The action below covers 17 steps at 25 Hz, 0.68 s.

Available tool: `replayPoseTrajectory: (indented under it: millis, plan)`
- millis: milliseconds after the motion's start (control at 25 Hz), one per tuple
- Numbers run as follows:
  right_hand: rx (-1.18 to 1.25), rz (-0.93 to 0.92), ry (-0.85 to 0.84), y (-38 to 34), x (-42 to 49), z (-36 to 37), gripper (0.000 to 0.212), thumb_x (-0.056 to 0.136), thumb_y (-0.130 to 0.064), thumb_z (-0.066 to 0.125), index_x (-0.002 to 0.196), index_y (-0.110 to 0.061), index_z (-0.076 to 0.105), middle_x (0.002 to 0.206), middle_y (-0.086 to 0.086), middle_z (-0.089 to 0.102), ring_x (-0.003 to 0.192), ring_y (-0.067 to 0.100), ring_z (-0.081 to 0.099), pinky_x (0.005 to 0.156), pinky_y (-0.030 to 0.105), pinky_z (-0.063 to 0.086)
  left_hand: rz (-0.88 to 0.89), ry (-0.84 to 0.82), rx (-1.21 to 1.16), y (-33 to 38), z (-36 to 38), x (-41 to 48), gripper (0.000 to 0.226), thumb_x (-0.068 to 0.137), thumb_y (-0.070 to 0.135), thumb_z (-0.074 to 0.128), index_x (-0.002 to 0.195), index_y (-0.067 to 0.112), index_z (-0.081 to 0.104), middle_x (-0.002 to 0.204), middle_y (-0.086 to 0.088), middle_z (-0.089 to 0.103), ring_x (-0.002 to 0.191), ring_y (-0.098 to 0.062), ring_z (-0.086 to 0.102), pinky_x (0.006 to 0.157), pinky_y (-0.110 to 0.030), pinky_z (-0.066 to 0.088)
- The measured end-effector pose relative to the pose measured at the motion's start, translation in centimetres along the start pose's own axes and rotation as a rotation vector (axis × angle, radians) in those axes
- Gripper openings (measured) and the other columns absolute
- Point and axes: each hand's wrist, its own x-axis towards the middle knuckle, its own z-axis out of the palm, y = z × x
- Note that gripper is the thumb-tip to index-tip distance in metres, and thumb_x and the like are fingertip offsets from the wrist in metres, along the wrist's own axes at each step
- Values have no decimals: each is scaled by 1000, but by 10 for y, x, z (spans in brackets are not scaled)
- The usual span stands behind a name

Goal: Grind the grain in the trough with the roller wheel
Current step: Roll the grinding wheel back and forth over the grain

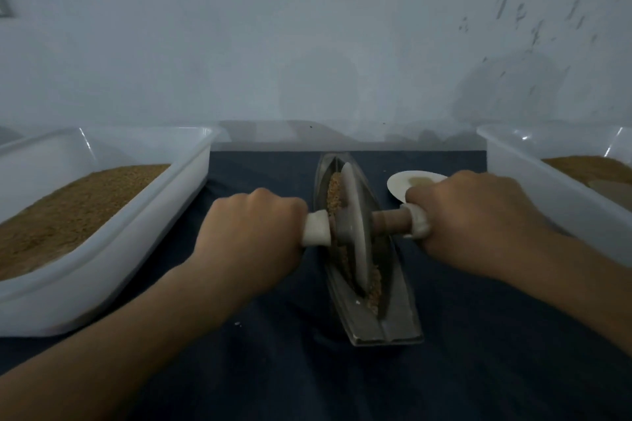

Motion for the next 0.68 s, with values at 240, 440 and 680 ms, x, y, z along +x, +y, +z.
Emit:
replayPoseTrajectory:
  millis: [240, 440, 680]
  plan:
    - [97, 196, -319, -10, 61, 22, 14, 91, -43, 64, 86, -31, 57, 80, -6, 56, 73, 21, 54, 61, 31, 40, -240, -299, -30, 4, 23, 61, 7, 90, 30, 58, 92, 25, 62, 79, 2, 53, 67, -22, 51, 59, -34, 36]
    - [41, 44, -94, -6, 5, 6, 27, 65, -43, 71, 63, -33, 46, 54, -15, 25, 46, -1, 20, 45, 17, 11, -7, -94, 9, 4, 5, 12, 36, 67, 40, 71, 65, 33, 36, 56, 11, 29, 45, -13, 24, 45, -21, 12]
    - [64, 182, -226, -8, 35, 23, 22, 82, -40, 65, 72, -31, 47, 63, -11, 46, 54, 13, 45, 48, 24, 28, -142, -210, 45, 7, 14, 46, 9, 83, 31, 62, 77, 27, 56, 63, 6, 35, 51, -17, 33, 49, -28, 26]
